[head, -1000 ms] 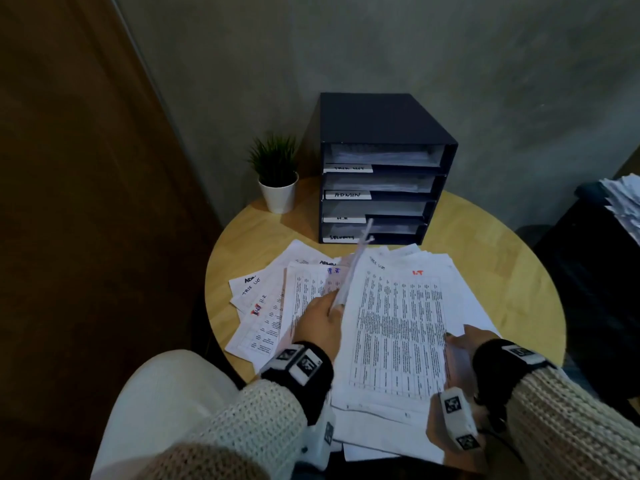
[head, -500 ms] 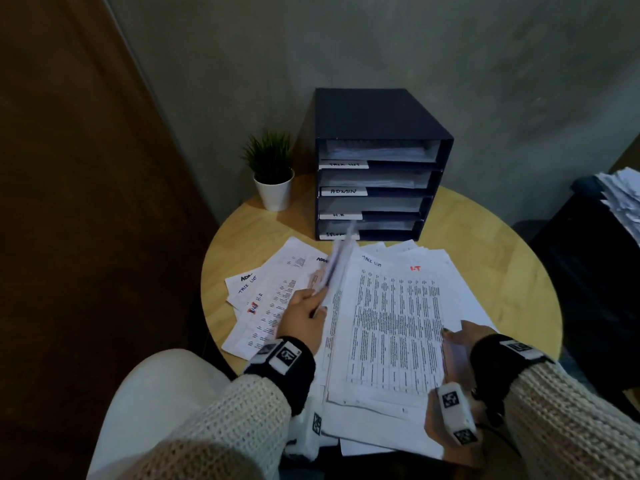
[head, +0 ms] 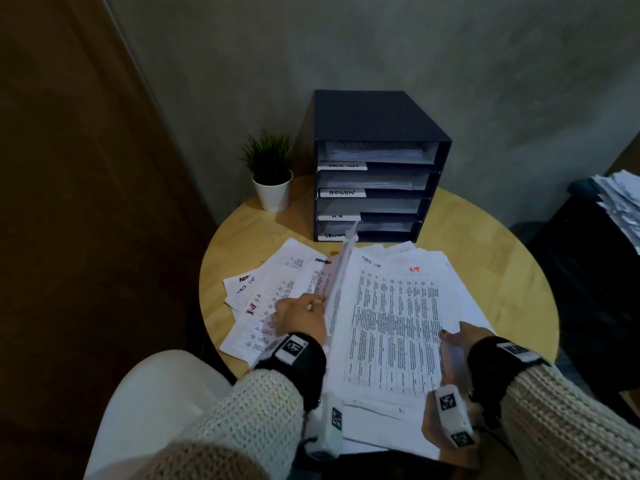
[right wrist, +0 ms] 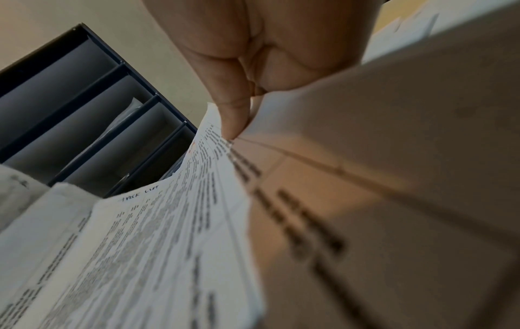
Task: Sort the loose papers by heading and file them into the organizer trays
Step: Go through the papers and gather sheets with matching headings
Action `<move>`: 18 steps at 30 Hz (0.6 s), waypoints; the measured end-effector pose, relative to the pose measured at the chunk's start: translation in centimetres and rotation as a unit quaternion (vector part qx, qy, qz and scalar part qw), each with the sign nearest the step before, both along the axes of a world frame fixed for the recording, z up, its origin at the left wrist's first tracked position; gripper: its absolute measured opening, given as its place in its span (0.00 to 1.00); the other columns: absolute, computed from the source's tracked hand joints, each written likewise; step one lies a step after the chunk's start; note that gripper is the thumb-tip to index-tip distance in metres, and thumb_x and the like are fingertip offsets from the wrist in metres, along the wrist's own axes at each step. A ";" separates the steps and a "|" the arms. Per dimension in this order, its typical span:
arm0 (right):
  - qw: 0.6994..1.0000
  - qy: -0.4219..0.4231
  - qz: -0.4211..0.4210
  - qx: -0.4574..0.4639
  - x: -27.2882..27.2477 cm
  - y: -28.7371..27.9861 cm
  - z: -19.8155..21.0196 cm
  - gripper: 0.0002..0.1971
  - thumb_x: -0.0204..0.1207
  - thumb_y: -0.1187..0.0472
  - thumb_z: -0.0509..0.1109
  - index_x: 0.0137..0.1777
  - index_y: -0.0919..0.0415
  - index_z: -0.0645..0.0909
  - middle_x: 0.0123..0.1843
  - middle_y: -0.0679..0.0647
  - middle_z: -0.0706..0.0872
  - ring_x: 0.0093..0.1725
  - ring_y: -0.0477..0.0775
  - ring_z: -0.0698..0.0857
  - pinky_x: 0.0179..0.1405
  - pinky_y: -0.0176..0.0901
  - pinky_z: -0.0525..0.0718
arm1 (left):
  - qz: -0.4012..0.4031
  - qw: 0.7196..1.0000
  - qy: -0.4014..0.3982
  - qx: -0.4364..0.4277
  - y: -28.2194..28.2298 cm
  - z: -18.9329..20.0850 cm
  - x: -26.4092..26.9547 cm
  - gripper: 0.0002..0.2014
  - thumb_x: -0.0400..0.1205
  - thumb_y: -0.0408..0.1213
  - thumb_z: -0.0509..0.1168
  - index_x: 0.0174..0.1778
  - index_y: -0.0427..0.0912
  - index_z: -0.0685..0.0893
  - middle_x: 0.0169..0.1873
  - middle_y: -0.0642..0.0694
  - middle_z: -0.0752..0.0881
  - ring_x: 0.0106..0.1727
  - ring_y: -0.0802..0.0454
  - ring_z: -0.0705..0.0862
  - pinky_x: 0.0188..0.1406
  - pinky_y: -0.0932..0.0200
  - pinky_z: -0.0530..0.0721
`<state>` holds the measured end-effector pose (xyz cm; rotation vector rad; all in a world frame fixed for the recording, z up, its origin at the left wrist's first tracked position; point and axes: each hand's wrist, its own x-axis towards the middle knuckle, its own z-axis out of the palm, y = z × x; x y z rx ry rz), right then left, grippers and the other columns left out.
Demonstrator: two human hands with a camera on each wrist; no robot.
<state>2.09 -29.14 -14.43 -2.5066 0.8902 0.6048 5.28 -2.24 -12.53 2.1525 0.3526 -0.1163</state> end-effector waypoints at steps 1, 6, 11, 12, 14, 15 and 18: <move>1.000 0.001 0.000 0.000 0.0 0.0 0.0 0.34 0.85 0.45 0.54 0.83 0.67 0.53 0.84 0.60 0.59 0.82 0.58 0.63 0.76 0.41 0.65 | 0.015 0.999 0.036 0.036 0.5 -0.1 0.4 0.12 0.84 0.43 0.56 0.50 0.54 0.87 0.64 0.42 0.71 0.66 0.41 0.71 0.69 0.55 0.69; 1.000 0.005 -0.006 0.015 0.1 -0.2 0.1 0.35 0.85 0.46 0.54 0.84 0.66 0.50 0.84 0.60 0.56 0.83 0.57 0.62 0.76 0.40 0.64 | 0.013 0.985 0.174 0.008 2.9 -0.3 2.2 0.24 0.69 0.62 0.62 0.58 0.55 0.74 0.65 0.40 0.73 0.65 0.39 0.75 0.70 0.45 0.73; 1.000 0.008 0.002 0.010 0.1 -0.1 0.1 0.35 0.85 0.46 0.54 0.84 0.66 0.50 0.85 0.60 0.56 0.83 0.58 0.62 0.76 0.40 0.64 | -0.030 0.990 0.129 -0.053 2.7 0.7 1.9 0.29 0.77 0.53 0.65 0.71 0.41 0.74 0.67 0.40 0.80 0.58 0.44 0.80 0.56 0.60 0.75; 1.000 0.009 0.003 0.009 0.1 -0.1 0.0 0.35 0.85 0.46 0.54 0.84 0.66 0.50 0.85 0.60 0.56 0.83 0.58 0.62 0.76 0.40 0.64 | -0.063 0.990 0.116 -0.053 2.2 1.1 1.7 0.23 0.81 0.48 0.62 0.68 0.40 0.78 0.65 0.40 0.82 0.57 0.44 0.81 0.55 0.60 0.76; 1.000 0.007 -0.001 0.011 0.2 -0.1 0.0 0.35 0.85 0.46 0.54 0.84 0.66 0.50 0.85 0.61 0.56 0.82 0.58 0.62 0.76 0.40 0.64 | -0.089 0.992 0.069 -0.049 1.1 1.4 0.9 0.17 0.82 0.45 0.61 0.64 0.45 0.84 0.58 0.44 0.87 0.54 0.45 0.84 0.57 0.60 0.80; 1.000 0.007 -0.004 0.012 0.2 0.0 0.0 0.35 0.85 0.46 0.54 0.84 0.66 0.49 0.85 0.61 0.56 0.82 0.58 0.62 0.76 0.41 0.65 | -0.101 0.991 0.053 -0.065 0.4 1.6 0.2 0.16 0.81 0.45 0.62 0.63 0.47 0.85 0.52 0.45 0.89 0.49 0.47 0.86 0.52 0.61 0.81; 1.000 0.006 -0.011 0.012 0.1 0.1 0.1 0.35 0.85 0.46 0.54 0.84 0.66 0.50 0.84 0.60 0.57 0.82 0.58 0.63 0.76 0.43 0.65 | -0.174 0.981 0.035 -0.076 -1.6 1.7 -1.8 0.17 0.82 0.46 0.62 0.67 0.55 0.81 0.61 0.48 0.84 0.55 0.50 0.84 0.53 0.66 0.78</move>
